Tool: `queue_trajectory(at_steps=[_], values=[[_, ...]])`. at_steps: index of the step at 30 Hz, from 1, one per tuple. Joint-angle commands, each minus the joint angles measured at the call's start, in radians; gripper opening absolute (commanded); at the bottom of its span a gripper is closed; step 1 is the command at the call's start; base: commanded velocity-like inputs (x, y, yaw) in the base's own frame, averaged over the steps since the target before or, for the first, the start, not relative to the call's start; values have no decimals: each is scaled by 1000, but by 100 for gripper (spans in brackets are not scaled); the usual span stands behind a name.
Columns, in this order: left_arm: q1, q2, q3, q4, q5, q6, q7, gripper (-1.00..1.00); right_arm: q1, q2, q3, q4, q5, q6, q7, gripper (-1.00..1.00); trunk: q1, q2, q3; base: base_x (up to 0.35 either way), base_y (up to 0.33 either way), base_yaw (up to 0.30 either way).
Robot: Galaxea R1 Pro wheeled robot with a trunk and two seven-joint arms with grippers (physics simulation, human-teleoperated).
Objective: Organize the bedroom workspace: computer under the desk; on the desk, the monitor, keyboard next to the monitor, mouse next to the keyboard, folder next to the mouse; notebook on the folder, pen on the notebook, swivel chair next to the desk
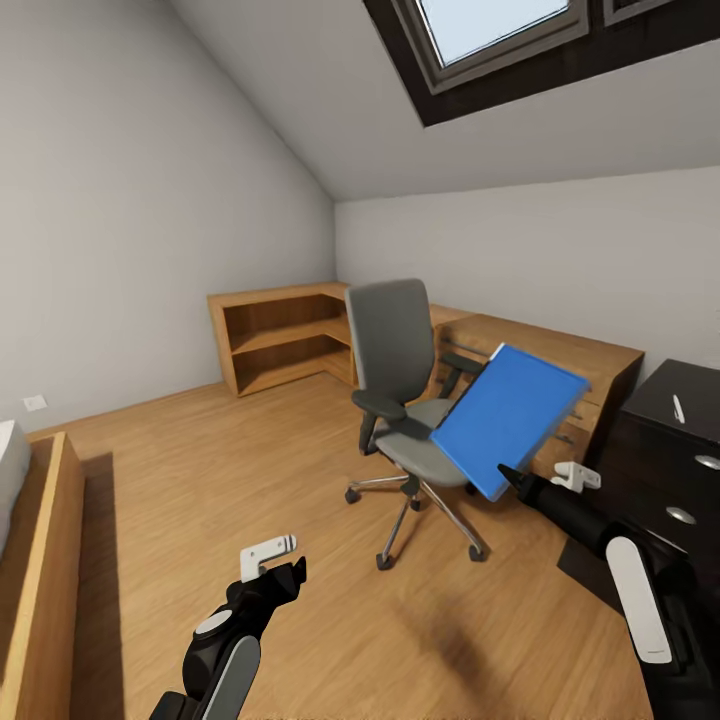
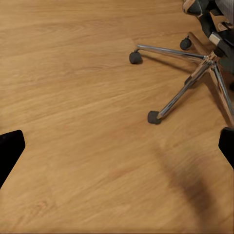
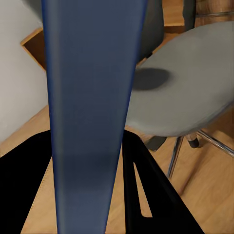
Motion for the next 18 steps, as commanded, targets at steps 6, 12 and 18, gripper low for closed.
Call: queue_trajectory(at_steps=[6,12,18], values=[[-1,0,-1,-1,12,2,10,100,0,3,1,-5,-6,1,32,-100,-23,42,18,-17,0,-35],[-1,0,-1,-1,13,2,10,100,0,9,-1,-6,-8,0,44,-100,-46,84,37,-1,0,-27],[-1,0,-1,0,14,2,9,100,0,10,-1,-6,-7,0,44,-100,-69,126,55,0,0,-126]])
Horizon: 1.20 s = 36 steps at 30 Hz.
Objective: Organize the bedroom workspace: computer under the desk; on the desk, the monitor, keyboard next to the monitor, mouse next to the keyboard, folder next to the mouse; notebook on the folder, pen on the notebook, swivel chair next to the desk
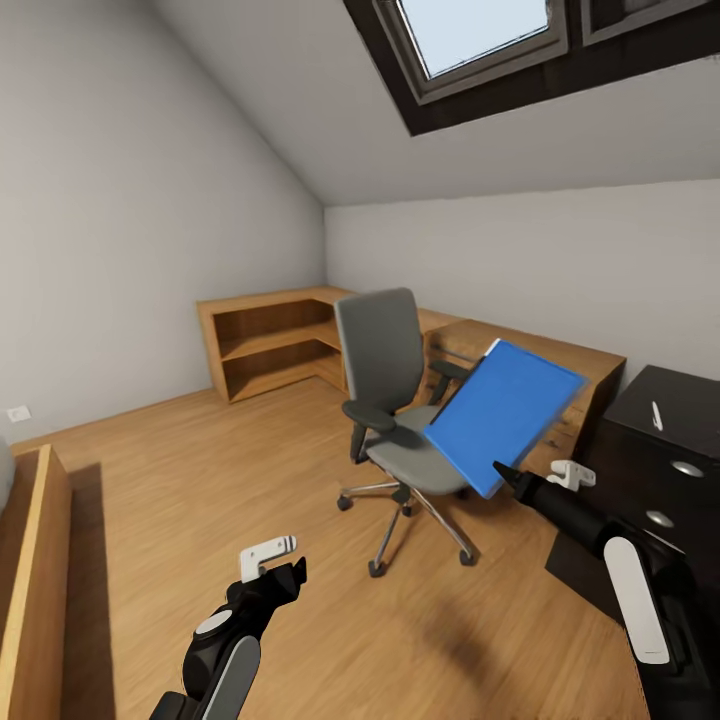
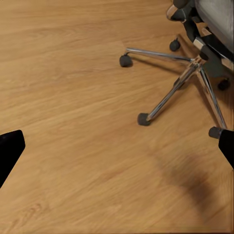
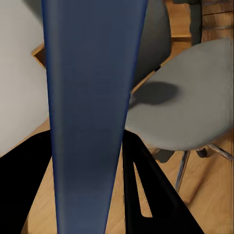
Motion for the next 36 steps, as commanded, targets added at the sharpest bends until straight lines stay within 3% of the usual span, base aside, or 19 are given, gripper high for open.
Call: queue_trajectory(at_steps=[1,36], values=[[-1,0,-1,-1,11,1,10,100,-1,0,-2,-1,0,6,4,-100,-4,7,2,0,0,-243],[-1,0,-1,0,8,-18,11,100,-1,0,-13,0,1,4,4,-100,-138,252,112,0,0,-294]])
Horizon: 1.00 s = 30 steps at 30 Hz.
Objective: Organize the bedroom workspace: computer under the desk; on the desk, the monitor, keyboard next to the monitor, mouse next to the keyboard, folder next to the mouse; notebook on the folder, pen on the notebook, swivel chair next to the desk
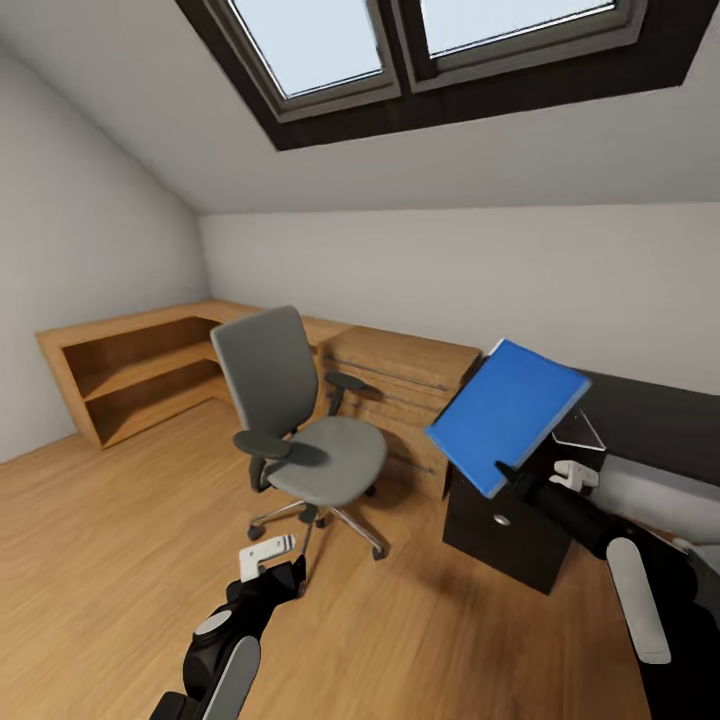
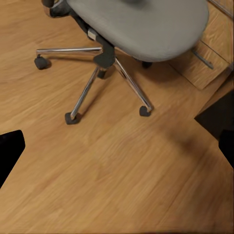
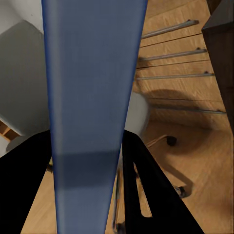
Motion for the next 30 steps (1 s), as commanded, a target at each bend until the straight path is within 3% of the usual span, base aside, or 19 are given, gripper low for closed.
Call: queue_trajectory(at_steps=[1,30], values=[[-1,0,-1,-1,10,1,10,100,-1,1,-5,0,-1,6,4,-100,-4,7,2,0,0,-300],[-1,0,-4,5,10,0,11,100,-1,1,-7,3,-1,6,2,-100,-115,210,93,0,0,-300]])
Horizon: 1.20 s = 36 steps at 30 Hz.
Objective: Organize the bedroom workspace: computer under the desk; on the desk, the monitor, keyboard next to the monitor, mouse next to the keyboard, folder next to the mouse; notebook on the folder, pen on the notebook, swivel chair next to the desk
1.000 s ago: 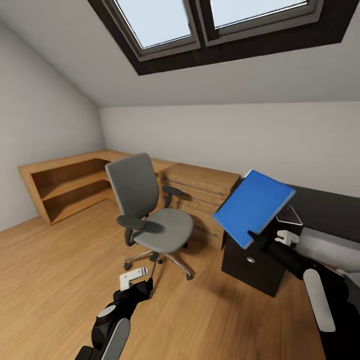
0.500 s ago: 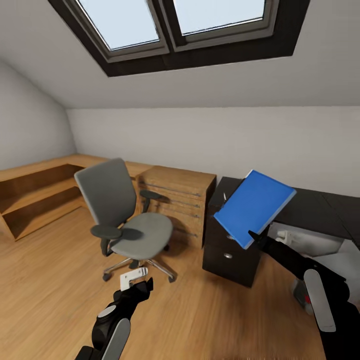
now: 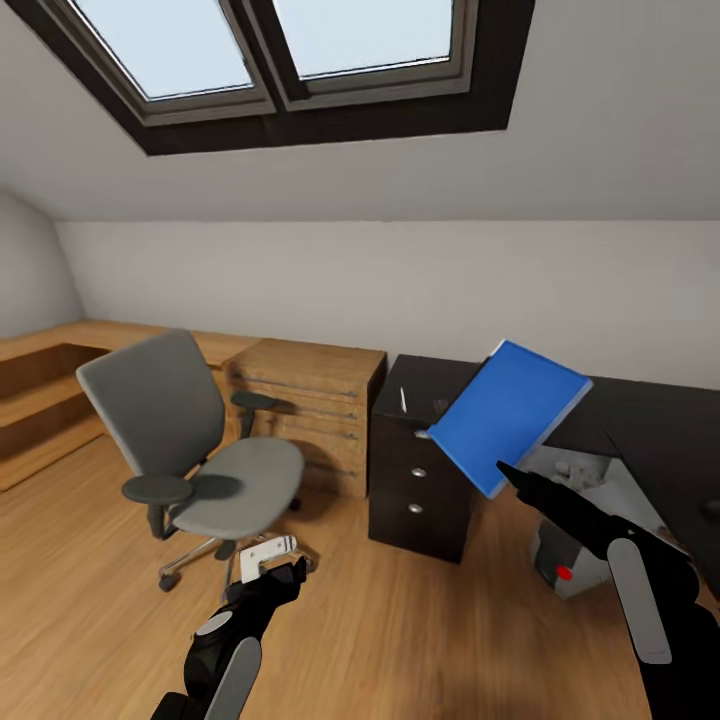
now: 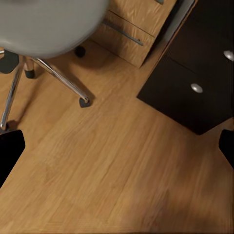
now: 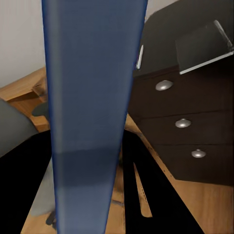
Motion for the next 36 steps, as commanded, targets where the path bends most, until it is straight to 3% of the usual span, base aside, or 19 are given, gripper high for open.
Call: queue_trajectory(at_steps=[1,13,30,36], values=[[-1,0,-1,-1,11,1,10,100,-1,0,-2,0,-1,6,4,-100,-4,7,2,0,0,-300],[-1,0,-1,0,11,1,9,100,-1,0,-3,0,-1,6,4,-100,-50,91,40,0,0,-281],[-1,0,-1,2,9,1,11,100,-1,0,-3,1,-2,6,4,-100,-115,210,93,0,0,-17],[-1,0,-1,2,9,1,11,100,-1,0,-3,1,-2,6,5,-100,-138,252,112,0,0,-206]])
